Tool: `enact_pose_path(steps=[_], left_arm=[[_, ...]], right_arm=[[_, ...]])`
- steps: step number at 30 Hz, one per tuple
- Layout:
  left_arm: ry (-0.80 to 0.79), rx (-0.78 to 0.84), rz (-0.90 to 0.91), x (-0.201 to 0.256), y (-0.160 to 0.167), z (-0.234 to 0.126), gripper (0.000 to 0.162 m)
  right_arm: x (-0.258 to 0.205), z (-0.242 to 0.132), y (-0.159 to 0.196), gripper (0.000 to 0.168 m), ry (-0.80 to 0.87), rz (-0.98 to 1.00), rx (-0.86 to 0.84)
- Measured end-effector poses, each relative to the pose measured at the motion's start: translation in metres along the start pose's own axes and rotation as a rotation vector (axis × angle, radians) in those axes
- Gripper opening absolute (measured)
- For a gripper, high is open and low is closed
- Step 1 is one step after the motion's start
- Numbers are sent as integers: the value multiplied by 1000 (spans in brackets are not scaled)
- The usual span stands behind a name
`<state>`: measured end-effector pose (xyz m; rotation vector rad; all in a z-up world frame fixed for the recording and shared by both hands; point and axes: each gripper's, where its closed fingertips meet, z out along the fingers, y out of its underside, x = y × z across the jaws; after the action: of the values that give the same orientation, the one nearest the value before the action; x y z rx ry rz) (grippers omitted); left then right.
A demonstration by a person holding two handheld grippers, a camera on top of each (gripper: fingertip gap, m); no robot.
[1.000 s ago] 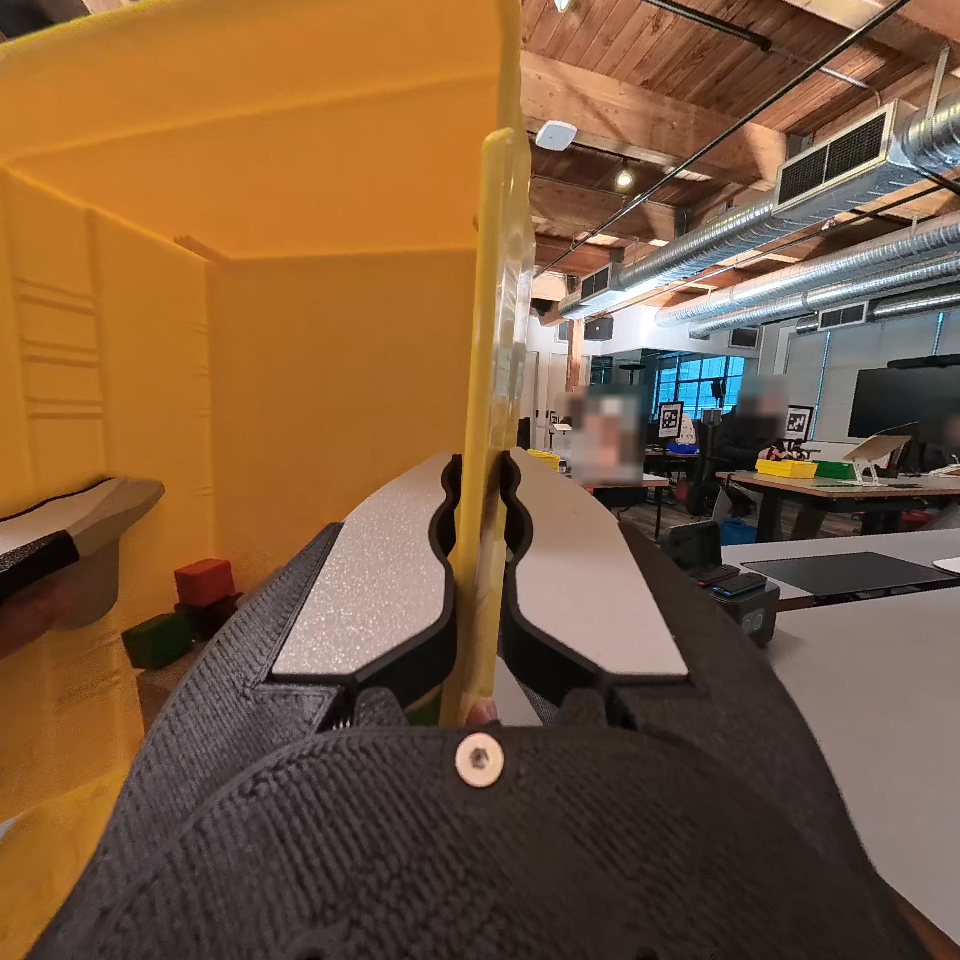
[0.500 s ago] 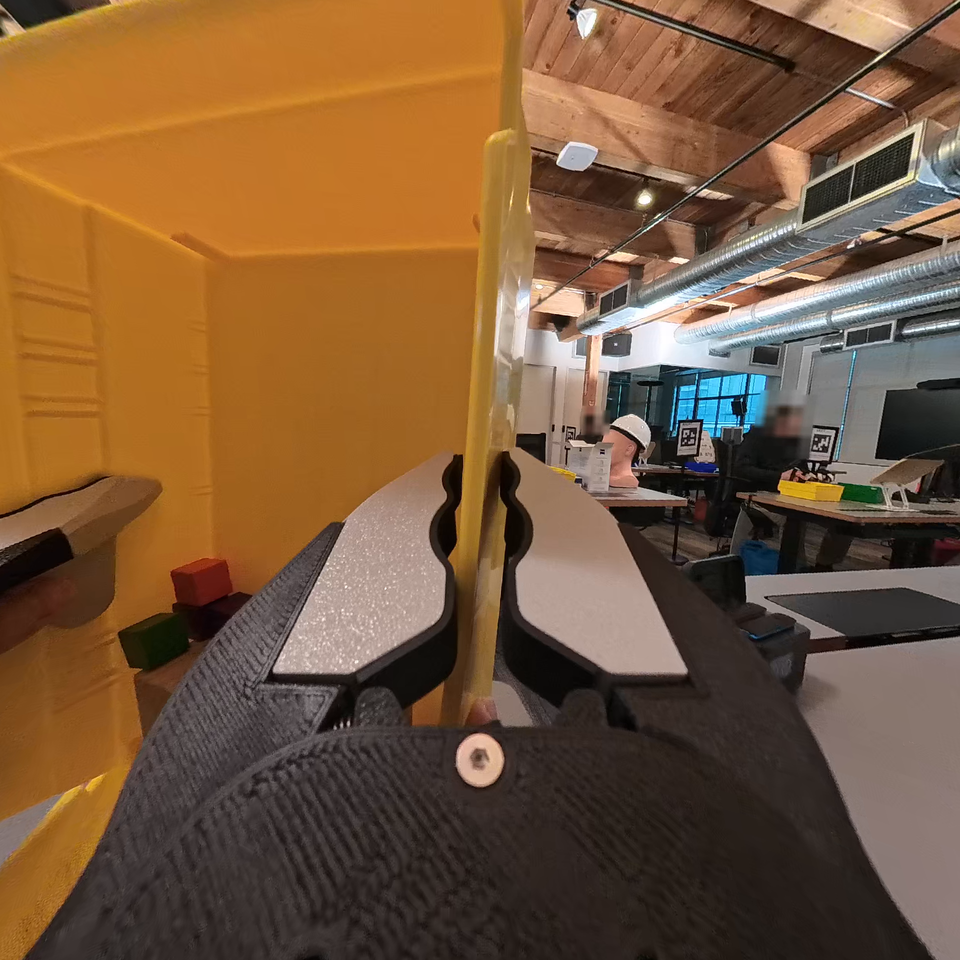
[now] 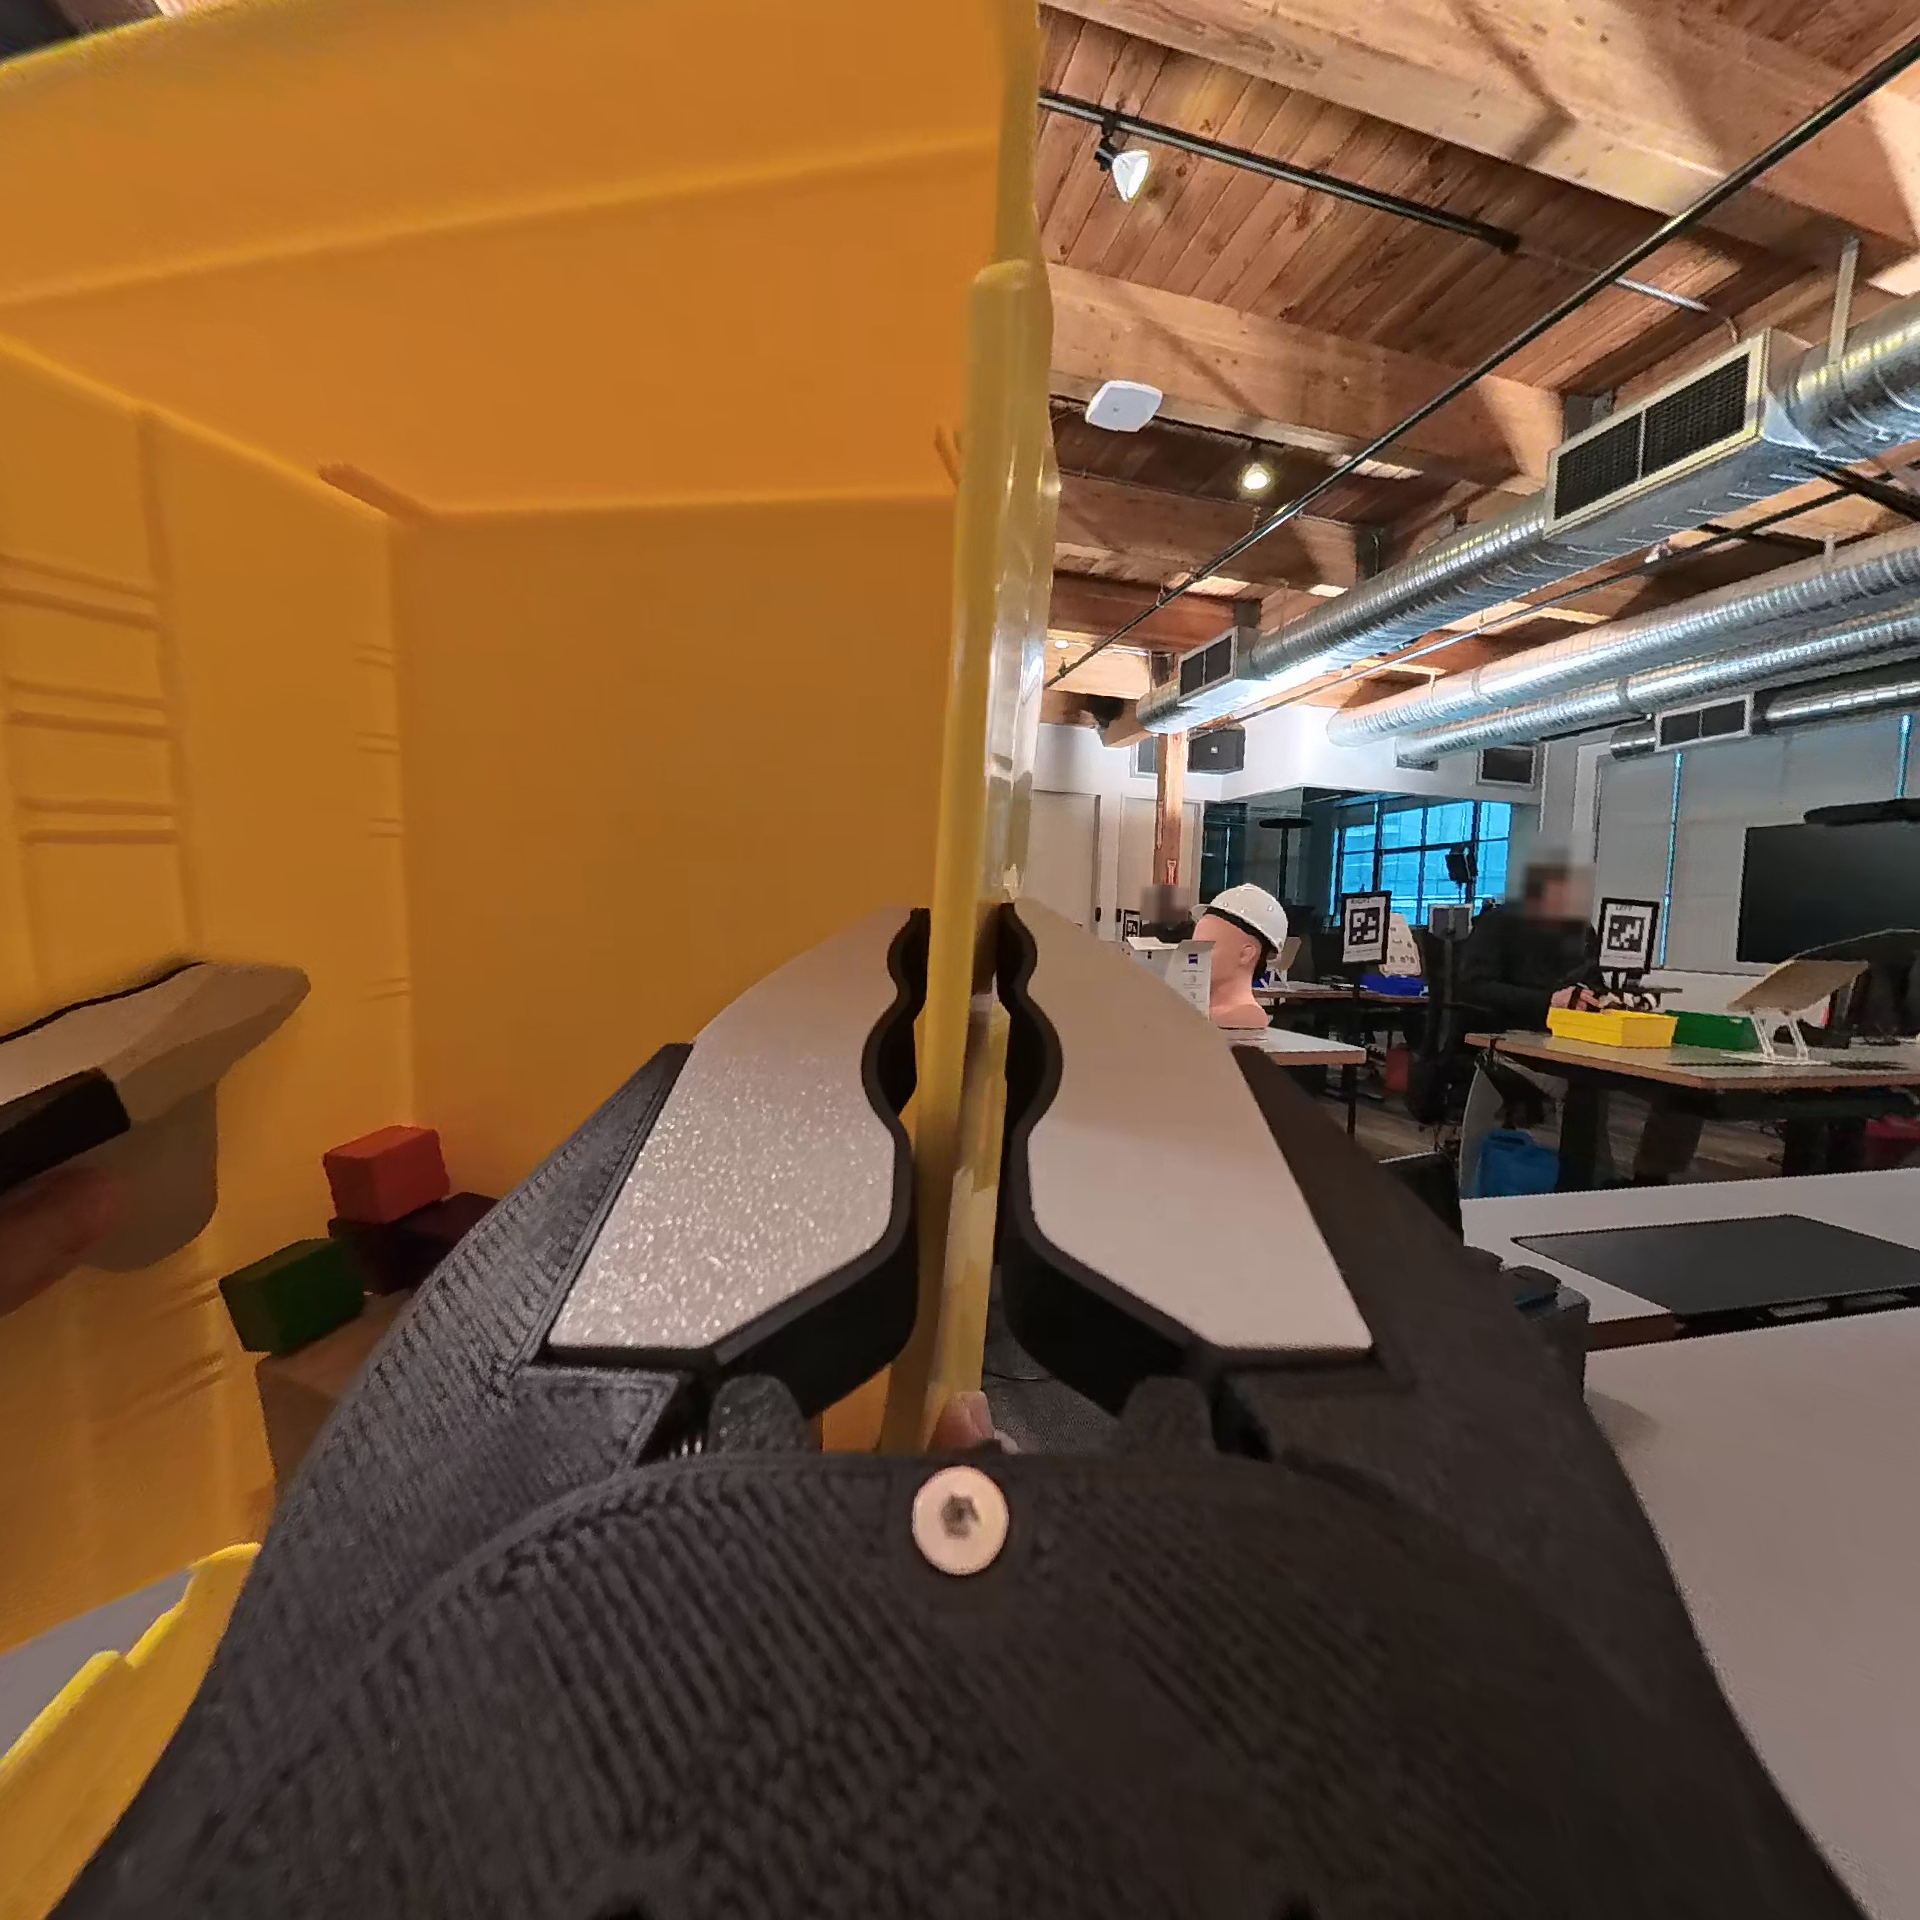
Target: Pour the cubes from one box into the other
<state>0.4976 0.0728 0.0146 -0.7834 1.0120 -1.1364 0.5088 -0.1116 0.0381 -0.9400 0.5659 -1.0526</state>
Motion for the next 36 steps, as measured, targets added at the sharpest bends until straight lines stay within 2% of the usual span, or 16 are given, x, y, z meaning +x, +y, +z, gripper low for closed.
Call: enact_pose_path(steps=[7, 12, 14, 20, 24, 29, 36], left_arm=[[43, -10, -48, -4, -8, 4, 6], [91, -25, -18, 0, -18, 4, 9], [63, -31, 12, -3, -19, 5, 5], [112, -110, -3, 5, -2, 4, 7], [146, -281, -88, 10, 24, 3, 6], [104, -281, -147, 10, 17, 1, 4], [93, -264, -131, 12, 13, 3, 4]], right_arm=[[0, 3, -7, 9, 34, -42, 11], [8, 1, -4, 5, 101, -35, 13], [8, 0, -5, 5, 102, -22, 16], [8, -2, -8, 5, 119, -117, 20], [4, -4, -7, 5, 119, -215, 13], [6, -6, -12, 5, 126, -214, 39], [8, -5, -15, 6, 120, -198, 42]])
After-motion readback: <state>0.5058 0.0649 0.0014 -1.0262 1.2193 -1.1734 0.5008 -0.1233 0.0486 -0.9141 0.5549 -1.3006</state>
